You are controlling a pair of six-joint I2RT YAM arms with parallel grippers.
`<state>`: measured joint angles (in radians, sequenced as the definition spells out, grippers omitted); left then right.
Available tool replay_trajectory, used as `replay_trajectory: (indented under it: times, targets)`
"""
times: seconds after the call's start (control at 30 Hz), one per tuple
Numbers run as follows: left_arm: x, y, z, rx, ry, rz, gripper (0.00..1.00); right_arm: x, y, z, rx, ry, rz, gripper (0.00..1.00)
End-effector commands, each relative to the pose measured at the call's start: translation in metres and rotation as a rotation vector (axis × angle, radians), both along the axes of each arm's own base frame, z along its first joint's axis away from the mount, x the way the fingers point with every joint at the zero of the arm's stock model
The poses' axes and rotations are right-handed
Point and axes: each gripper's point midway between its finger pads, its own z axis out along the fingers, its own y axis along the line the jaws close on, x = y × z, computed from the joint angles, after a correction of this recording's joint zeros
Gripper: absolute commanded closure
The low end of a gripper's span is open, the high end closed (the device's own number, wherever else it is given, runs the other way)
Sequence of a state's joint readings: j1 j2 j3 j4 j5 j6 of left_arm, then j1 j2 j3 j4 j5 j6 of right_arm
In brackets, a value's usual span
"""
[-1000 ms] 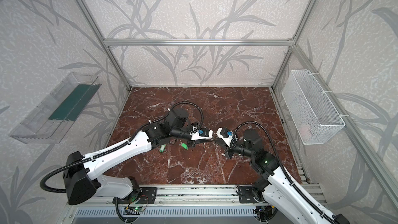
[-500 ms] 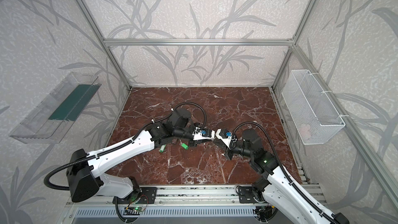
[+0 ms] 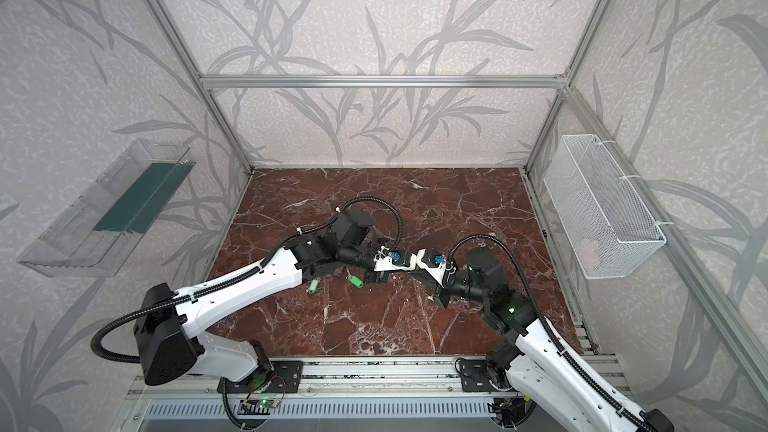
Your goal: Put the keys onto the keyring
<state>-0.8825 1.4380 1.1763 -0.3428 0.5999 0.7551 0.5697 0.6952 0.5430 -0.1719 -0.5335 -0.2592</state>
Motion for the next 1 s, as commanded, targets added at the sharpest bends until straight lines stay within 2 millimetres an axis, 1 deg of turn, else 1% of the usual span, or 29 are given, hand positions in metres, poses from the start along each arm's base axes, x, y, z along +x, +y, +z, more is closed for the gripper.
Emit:
replay_trajectory:
  times: [0.0,0.03,0.1,0.17,0.27,0.43,0.53,0.6,0.77,0.97]
  targets:
    - [-0.008,-0.005,0.007,-0.02,0.003,-0.059,1.0,-0.003,0.004,0.016,0.023,-0.041,0.027,1.0]
    - [-0.009,-0.006,0.008,-0.024,0.006,-0.061,1.0,-0.002,0.003,0.017,0.025,-0.047,0.022,1.0]
    - [-0.009,-0.006,0.009,-0.034,0.022,-0.055,1.0,0.001,0.001,0.018,0.033,-0.067,-0.003,0.9]
    - [-0.007,-0.005,0.014,-0.068,0.049,-0.043,1.0,0.004,-0.003,0.019,0.039,-0.094,-0.035,0.81]
    - [-0.003,-0.003,0.026,-0.154,0.099,-0.028,1.0,0.004,-0.009,0.022,0.064,-0.124,-0.074,0.78]
    - [0.002,-0.003,0.048,-0.306,0.184,-0.019,1.0,0.002,-0.014,0.027,0.119,-0.149,-0.102,0.78]
    - [0.004,-0.003,0.056,-0.365,0.216,-0.022,1.0,-0.001,-0.014,0.031,0.143,-0.156,-0.095,0.79]
    - [0.005,-0.005,0.058,-0.388,0.226,-0.025,1.0,-0.003,-0.014,0.034,0.157,-0.16,-0.09,0.8]
    - [0.002,-0.006,0.065,-0.448,0.257,-0.039,1.0,-0.003,-0.012,0.033,0.167,-0.145,-0.083,0.82]
    - [-0.001,-0.005,0.065,-0.462,0.273,-0.054,1.0,0.002,-0.012,0.038,0.193,-0.154,-0.107,0.82]
